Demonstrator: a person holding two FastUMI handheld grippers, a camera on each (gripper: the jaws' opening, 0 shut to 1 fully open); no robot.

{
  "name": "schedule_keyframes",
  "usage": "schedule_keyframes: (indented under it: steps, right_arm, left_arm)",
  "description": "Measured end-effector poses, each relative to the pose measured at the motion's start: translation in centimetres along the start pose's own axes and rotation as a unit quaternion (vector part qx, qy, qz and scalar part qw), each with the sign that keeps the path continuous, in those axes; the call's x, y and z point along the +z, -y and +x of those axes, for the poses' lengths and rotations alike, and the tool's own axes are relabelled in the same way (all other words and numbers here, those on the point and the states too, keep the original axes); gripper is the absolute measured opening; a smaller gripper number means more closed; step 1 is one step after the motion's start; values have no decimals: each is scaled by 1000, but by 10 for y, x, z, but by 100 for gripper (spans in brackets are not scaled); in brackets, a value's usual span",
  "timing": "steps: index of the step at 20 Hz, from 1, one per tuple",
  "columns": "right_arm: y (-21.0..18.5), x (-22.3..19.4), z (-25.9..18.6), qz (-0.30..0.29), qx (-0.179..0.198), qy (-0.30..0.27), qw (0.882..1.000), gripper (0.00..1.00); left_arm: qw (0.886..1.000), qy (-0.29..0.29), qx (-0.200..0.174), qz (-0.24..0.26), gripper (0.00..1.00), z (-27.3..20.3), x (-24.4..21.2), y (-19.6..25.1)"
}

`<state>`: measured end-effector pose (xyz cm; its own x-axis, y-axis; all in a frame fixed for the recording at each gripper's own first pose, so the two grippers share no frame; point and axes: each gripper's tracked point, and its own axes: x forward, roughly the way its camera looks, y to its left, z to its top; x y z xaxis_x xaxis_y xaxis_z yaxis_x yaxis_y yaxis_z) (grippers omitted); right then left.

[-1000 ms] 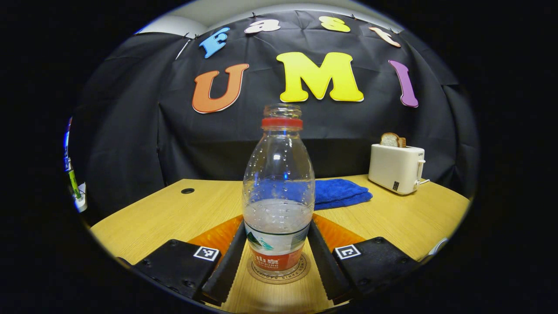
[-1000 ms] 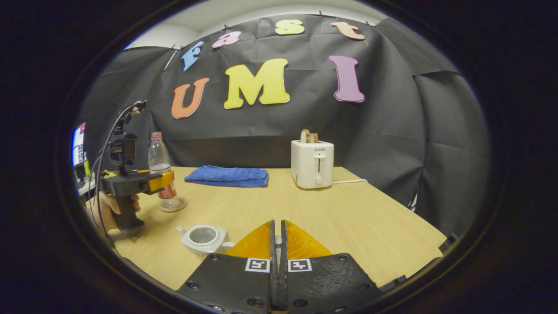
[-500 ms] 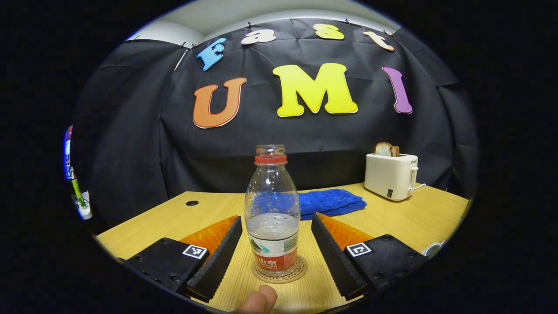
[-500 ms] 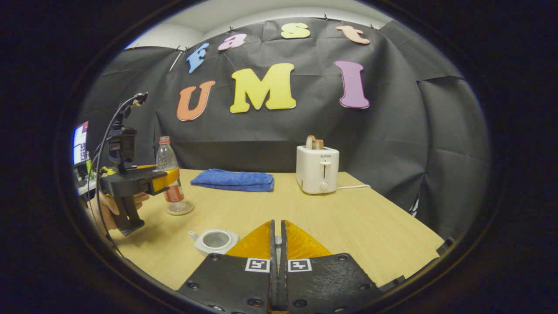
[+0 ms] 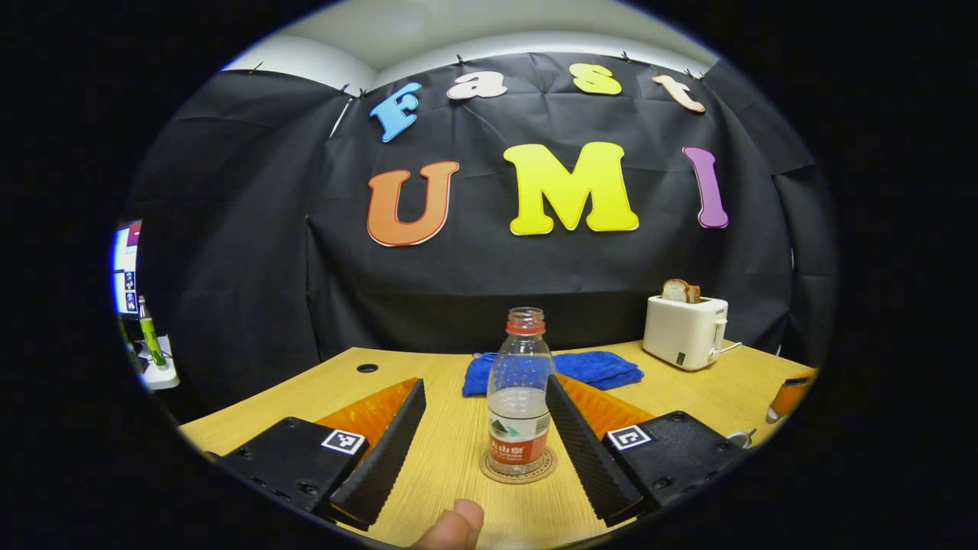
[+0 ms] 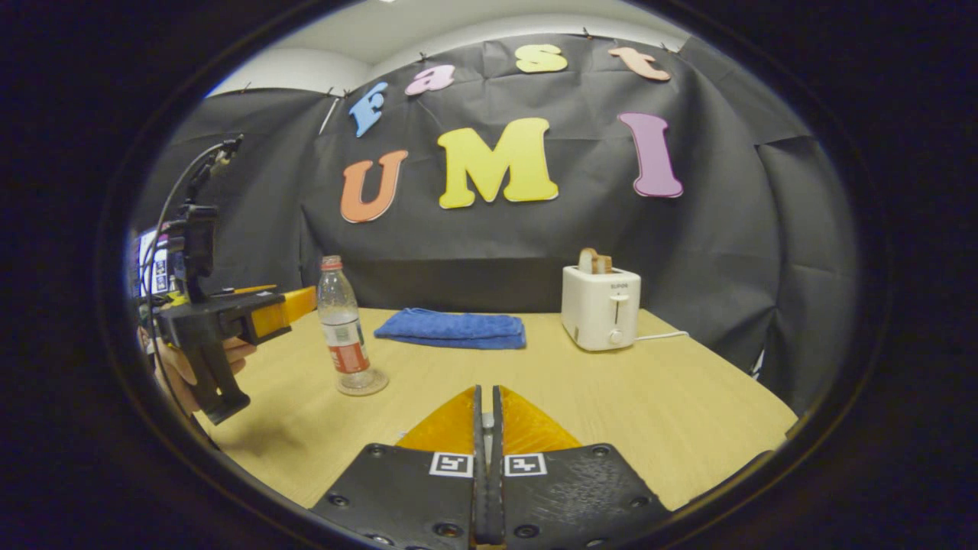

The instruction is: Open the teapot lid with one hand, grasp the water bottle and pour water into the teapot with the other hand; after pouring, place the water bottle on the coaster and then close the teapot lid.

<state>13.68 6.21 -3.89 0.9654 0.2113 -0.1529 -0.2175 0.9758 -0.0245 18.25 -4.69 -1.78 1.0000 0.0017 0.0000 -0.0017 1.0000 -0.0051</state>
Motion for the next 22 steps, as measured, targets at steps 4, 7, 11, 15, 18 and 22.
schedule_keyframes:
  steps: [4, 7, 11, 15, 18, 22]
  right_arm:
    - [-18, -6, 13, -4, 15, -4, 1000, 0]
    - [-17, -17, 23, 2, 15, -13, 1000, 1]
    - [-15, -27, 31, 0, 9, -29, 1000, 0]
    - [-16, -30, 35, -1, 11, -34, 999, 0]
    - [-18, -30, 35, -5, 10, -38, 999, 0]
    - [-17, -33, 32, -3, 8, -43, 999, 3]
  left_arm:
    - [1000, 6, 16, -12, 99, -24, 10, -28]
    - [999, 19, 32, -19, 99, -38, 18, -51]
    - [999, 14, 39, -14, 99, -39, 15, -65]
    - [999, 12, 41, -2, 99, -36, 6, -68]
    - [999, 1, 46, 2, 99, -37, -7, -70]
    - [999, -10, 41, -6, 99, -38, -15, -70]
